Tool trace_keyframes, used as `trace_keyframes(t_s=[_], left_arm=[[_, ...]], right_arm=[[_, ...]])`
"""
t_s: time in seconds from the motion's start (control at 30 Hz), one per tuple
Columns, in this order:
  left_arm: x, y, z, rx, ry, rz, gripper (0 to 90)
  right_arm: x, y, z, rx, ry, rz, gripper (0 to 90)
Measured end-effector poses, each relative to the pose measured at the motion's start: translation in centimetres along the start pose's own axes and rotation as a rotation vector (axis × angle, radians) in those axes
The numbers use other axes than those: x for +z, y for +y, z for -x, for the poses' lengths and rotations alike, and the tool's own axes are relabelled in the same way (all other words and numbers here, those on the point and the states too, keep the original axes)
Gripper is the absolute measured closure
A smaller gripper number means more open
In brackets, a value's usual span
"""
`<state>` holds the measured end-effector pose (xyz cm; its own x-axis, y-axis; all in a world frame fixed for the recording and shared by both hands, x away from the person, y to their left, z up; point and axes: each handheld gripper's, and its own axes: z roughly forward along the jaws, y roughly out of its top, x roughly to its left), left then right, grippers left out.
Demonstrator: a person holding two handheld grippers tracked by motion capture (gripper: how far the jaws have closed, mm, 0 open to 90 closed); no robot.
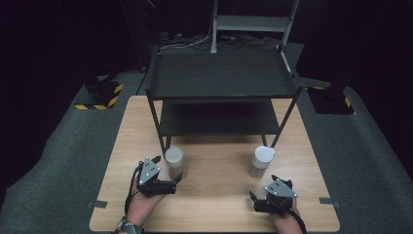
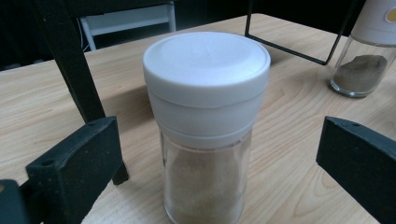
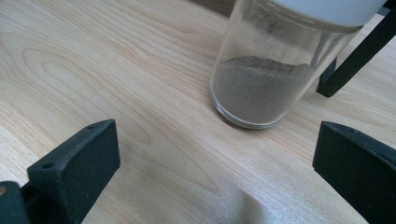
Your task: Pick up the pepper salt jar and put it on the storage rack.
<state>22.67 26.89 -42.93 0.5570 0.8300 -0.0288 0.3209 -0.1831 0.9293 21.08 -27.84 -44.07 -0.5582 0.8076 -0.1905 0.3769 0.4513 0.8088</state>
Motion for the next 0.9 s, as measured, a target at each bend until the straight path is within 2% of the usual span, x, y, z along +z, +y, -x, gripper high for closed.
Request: trace_keyframes(t_s=[0.43,0.7,0.9], left_arm=[[1.3,-0.3,-0.3,-0.028,-0.006,0.018,0.5],[1.6,-0.3,-0.2,-0.022,-0.009,0.025,0.8],[2.0,-0.3,-0.3,-0.037,-0.009,0.031,3.8]], right_arm=[[0.0,0.0,0.0,0.003,-0.002,-0.002,0.0],[0.0,0.0,0.0,0.004,-0.002,-0.002,0.0],[0.0,0.0,0.1,0.014,-0.003,0.001,0.0]])
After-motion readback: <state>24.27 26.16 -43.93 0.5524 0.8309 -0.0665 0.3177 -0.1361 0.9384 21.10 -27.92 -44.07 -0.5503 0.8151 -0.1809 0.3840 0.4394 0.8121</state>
